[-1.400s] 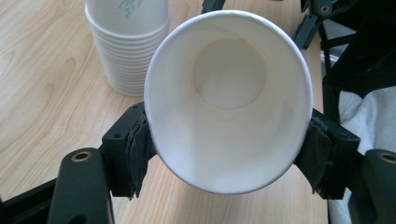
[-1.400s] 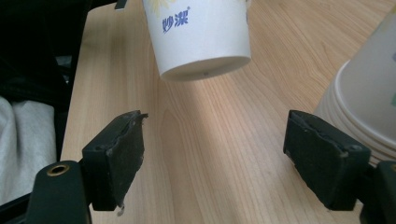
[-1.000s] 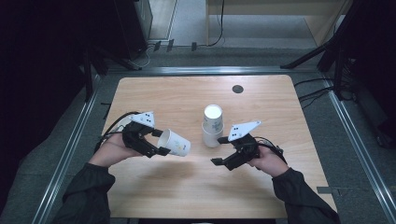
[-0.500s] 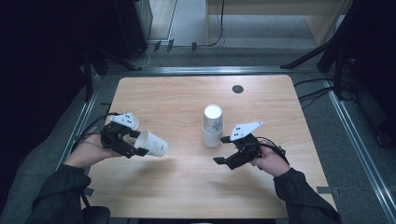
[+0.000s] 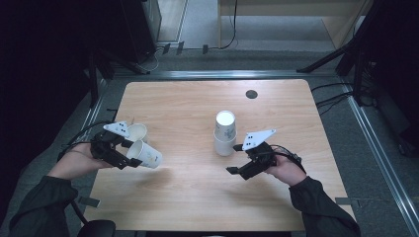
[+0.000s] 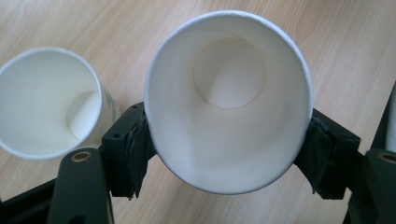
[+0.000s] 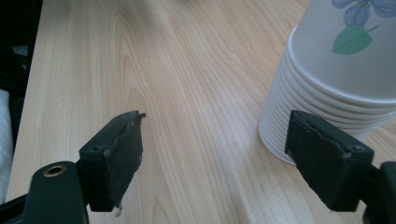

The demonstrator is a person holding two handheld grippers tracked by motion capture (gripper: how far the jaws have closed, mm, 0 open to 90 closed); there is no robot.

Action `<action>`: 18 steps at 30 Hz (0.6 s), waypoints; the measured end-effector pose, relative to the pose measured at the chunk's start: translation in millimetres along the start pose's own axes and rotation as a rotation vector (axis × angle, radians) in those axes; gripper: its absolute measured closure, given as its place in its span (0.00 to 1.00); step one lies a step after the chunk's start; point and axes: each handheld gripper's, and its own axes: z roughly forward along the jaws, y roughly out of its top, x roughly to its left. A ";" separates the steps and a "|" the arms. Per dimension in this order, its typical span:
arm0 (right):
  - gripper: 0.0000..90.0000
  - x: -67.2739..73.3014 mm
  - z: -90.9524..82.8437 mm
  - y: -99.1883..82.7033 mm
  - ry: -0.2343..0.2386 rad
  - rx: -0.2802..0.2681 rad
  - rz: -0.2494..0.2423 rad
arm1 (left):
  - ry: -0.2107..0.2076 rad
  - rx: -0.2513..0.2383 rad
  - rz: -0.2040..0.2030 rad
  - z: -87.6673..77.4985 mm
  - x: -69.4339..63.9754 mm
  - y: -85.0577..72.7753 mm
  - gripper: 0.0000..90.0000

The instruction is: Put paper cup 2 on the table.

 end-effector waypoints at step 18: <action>0.22 -3.8 1.6 2.5 0.000 0.004 -0.008 | 0.083 0.252 0.013 13.9 13.6 -10.9 0.30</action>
